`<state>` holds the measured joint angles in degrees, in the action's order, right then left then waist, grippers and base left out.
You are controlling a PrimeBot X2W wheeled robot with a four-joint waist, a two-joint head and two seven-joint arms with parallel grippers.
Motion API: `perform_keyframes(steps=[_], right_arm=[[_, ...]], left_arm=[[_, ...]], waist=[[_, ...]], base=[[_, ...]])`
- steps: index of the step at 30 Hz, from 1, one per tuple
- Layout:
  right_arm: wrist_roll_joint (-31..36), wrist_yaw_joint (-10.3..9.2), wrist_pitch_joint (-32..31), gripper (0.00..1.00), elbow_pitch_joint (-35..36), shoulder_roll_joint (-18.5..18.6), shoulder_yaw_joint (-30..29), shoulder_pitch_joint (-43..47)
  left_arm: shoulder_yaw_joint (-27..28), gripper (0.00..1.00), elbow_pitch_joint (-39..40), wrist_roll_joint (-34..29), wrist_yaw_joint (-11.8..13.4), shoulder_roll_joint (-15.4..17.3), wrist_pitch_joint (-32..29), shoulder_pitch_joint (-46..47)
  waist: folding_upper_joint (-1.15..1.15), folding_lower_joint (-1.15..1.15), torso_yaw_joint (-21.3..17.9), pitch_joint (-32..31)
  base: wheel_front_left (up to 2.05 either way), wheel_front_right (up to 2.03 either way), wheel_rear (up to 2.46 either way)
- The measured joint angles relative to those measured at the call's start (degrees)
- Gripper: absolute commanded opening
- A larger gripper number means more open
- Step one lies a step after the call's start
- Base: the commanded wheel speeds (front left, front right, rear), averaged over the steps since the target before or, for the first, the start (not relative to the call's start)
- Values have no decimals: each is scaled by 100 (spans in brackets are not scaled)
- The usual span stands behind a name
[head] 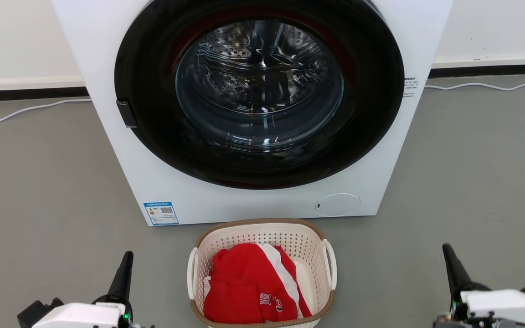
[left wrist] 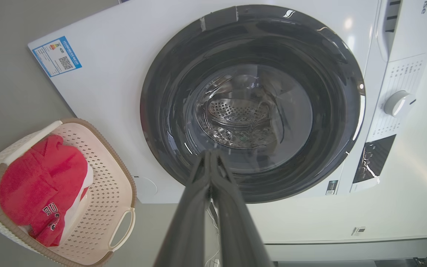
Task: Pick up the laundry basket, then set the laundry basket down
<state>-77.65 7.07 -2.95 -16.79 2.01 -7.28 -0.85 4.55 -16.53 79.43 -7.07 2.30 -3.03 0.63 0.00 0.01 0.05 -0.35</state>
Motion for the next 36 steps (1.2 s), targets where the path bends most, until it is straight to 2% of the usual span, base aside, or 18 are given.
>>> perform_keyframes(steps=[20, 36], right_arm=[[-1402, 0, -304, 0, 107, 12, -22, -190], [-1416, 0, -310, 0, 109, 12, -23, -190]], left_arm=[[25, 0, 83, 1224, 0, -4, -310, 255], [26, 0, 87, 1241, 0, -4, -310, 258]], waist=[[0, 0, -5, 53], [0, 0, -5, 53]], base=[[0, 0, 0], [0, 0, 0]])
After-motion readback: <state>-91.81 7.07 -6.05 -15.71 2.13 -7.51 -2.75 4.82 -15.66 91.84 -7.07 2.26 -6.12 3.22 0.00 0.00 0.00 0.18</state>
